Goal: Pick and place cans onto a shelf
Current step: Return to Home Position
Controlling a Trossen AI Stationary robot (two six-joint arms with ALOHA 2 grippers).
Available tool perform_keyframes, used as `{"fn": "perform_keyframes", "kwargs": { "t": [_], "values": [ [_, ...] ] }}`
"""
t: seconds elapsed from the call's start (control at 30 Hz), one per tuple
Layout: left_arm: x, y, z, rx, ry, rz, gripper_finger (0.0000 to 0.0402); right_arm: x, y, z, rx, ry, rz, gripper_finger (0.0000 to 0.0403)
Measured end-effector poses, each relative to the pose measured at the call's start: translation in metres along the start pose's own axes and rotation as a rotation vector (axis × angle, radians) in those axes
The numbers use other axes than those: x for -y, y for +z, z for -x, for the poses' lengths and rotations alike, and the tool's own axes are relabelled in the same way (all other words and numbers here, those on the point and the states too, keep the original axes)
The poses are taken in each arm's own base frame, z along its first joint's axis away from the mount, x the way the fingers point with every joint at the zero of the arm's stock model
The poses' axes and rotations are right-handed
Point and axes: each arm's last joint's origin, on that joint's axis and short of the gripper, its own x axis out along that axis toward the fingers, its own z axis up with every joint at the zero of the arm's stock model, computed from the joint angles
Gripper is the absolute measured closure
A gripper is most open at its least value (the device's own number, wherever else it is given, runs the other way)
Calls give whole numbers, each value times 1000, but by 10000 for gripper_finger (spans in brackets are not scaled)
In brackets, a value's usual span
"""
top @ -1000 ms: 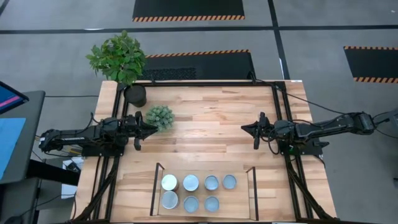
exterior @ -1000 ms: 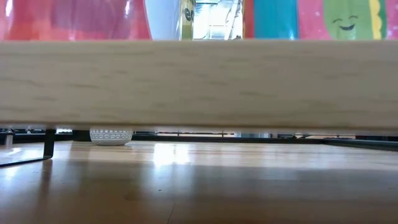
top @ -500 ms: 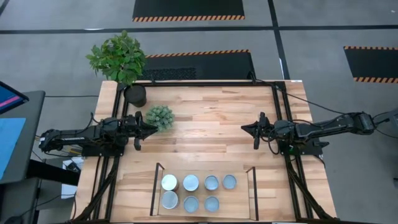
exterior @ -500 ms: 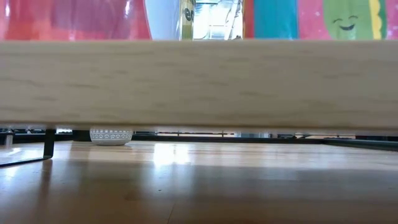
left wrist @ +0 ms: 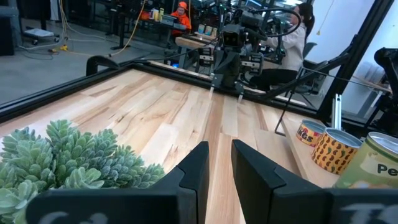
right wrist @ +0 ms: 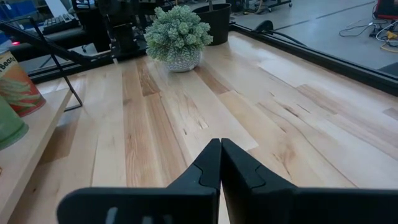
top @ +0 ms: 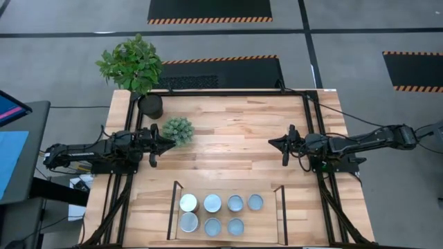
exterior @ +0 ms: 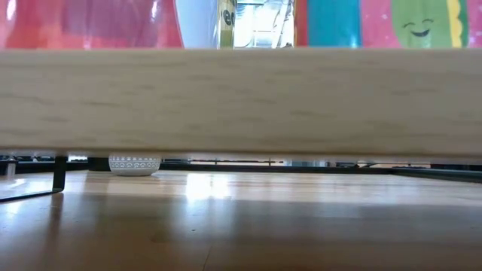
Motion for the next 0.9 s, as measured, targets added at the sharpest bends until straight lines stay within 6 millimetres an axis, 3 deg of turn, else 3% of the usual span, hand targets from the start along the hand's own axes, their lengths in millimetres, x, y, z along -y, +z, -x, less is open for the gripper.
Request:
{"fn": "perform_keyframes", "kwargs": {
  "t": [0.8, 0.9],
  "values": [
    [0, 1, 0, -2, 10, -11, 343, 0, 0, 0, 0, 0, 0, 370],
    [2, 2, 1, -15, -56, -29, 343, 0, 0, 0, 0, 0, 0, 370]
  ]
}}
